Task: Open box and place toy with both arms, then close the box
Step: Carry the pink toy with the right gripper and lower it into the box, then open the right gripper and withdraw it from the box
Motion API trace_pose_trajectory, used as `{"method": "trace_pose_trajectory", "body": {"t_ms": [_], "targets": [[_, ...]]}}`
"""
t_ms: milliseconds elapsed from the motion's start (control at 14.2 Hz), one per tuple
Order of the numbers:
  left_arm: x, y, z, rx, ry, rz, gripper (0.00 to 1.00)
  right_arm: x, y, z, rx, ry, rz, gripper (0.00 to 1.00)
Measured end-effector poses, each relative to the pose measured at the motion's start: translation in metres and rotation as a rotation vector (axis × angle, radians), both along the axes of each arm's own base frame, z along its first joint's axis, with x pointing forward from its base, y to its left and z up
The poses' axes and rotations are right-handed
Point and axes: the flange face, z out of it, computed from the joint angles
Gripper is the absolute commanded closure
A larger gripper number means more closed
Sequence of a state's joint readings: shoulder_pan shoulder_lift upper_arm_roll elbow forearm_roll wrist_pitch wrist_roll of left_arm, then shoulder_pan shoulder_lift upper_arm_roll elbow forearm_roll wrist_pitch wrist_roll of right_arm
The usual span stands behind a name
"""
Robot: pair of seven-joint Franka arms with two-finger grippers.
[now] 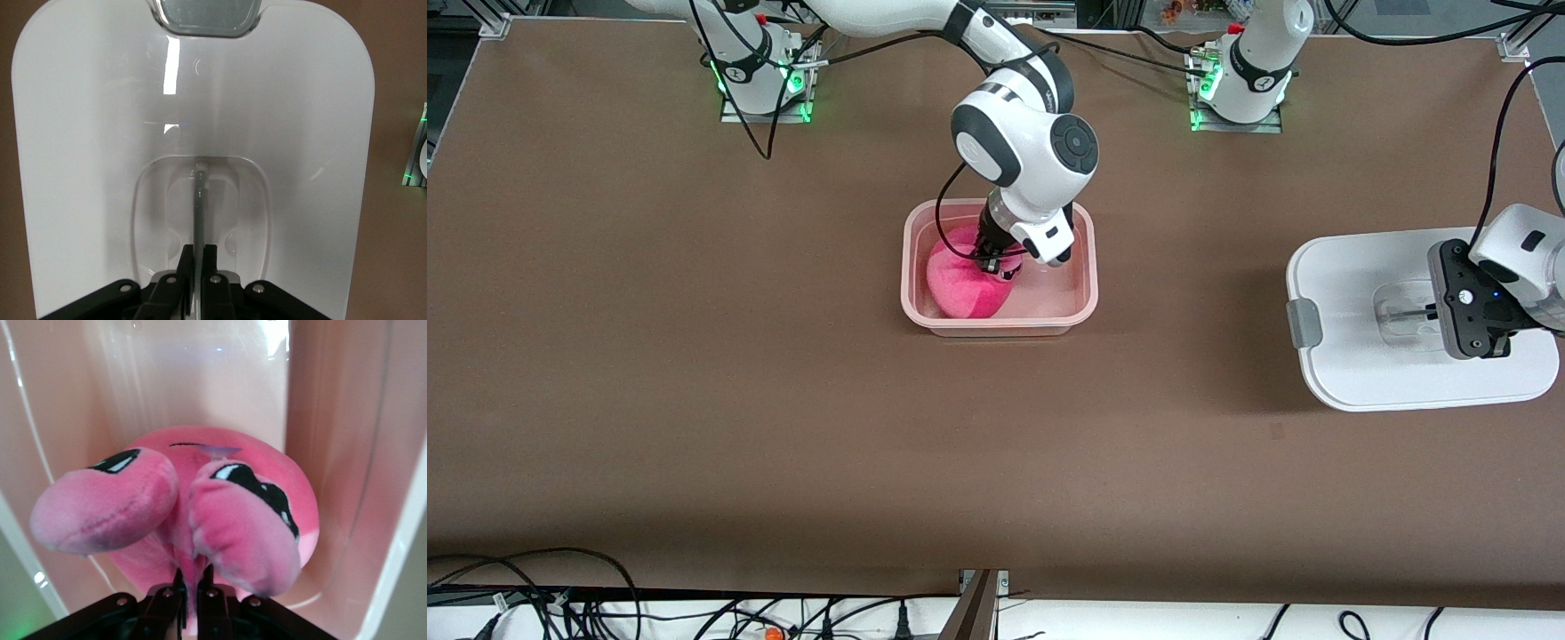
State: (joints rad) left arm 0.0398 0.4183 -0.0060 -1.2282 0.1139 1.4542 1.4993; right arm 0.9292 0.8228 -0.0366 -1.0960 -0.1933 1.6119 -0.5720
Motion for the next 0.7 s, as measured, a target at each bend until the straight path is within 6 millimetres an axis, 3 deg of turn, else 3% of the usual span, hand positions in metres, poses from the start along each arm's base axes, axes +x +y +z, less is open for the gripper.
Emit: {"method": "trace_pose_trajectory", "body": {"t_ms": [70, 281, 702], "targets": [[0.0, 0.0, 0.0, 0.0, 0.0, 0.0, 1.0, 0.0, 0.002, -0.005, 0.005, -0.008, 0.002, 0.01], [0.0, 0.0, 0.0, 0.0, 0.0, 0.001, 1.0, 0.005, 0.013, -0.007, 0.071, -0.057, 0.012, 0.0], [0.0, 0.0, 0.0, 0.0, 0.0, 0.0, 1.0, -0.005, 0.037, -0.001, 0.169, -0.143, -0.083, 0.0]]}}
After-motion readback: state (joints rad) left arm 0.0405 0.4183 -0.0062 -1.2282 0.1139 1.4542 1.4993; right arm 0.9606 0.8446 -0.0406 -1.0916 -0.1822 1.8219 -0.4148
